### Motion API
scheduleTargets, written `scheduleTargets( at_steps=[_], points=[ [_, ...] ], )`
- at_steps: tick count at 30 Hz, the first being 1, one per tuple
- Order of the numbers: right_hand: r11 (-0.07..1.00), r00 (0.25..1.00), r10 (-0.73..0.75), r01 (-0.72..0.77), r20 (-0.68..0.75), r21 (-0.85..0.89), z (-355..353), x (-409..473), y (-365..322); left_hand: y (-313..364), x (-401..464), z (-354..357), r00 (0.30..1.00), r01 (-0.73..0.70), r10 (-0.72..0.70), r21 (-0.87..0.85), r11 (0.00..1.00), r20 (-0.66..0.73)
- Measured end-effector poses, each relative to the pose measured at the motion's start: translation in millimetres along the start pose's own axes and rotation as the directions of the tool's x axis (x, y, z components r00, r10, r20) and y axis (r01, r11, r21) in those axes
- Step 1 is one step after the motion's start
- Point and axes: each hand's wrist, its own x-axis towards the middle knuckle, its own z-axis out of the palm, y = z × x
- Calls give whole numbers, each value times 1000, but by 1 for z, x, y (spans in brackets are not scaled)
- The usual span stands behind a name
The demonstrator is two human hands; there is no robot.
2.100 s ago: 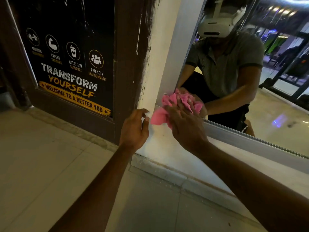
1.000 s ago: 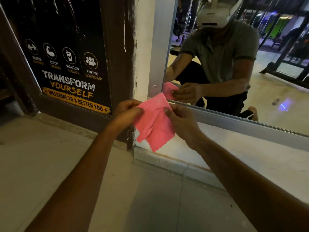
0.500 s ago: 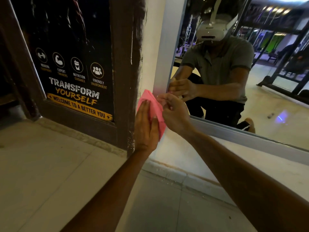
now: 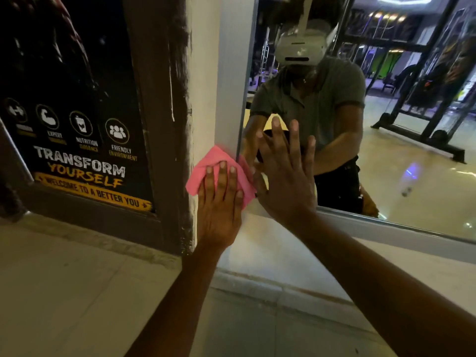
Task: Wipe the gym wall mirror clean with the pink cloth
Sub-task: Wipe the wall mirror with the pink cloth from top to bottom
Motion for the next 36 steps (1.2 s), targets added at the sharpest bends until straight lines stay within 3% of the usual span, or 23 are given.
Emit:
scheduleTargets(
  at_steps=[5, 10, 13, 18, 22, 28, 30, 32, 34, 36],
  points=[
    [997, 990, 71, -65, -123, 45, -6, 23, -5, -10, 66, -25, 982, -116, 118, 20, 993, -149],
    [995, 989, 94, -91, -115, 30, -29, 82, 10, -19, 62, -27, 983, -183, 183, 84, 980, 4],
    [999, 997, 37, -37, -74, 4, -32, 83, 25, -14, 112, -47, 980, -149, 148, 1, 989, -132],
    [1000, 997, -4, 3, -82, -17, -55, 97, 54, -8, 94, -46, 991, -108, 101, 75, 991, 91],
    [995, 988, 99, -96, -122, 30, -75, 118, 79, 15, 167, -78, 983, -18, 18, 1, 1000, -184],
    [989, 979, 143, -135, -147, 60, -83, 125, 86, 18, 191, -106, 958, -209, 217, 63, 976, -189],
    [985, 971, 166, -156, -171, 70, -84, 135, 91, 30, 231, -124, 955, -157, 149, -12, 987, -257],
    [979, 965, 196, -182, -174, 95, -85, 139, 93, 39, 229, -121, 965, -180, 177, 0, 984, -194],
    [973, 961, 218, -200, -169, 117, -91, 141, 95, 40, 199, -117, 949, -309, 310, 19, 951, -54],
    [971, 962, 229, -215, -145, 108, -97, 141, 99, 32, 208, -125, 934, -357, 358, 23, 934, -25]
  ],
)
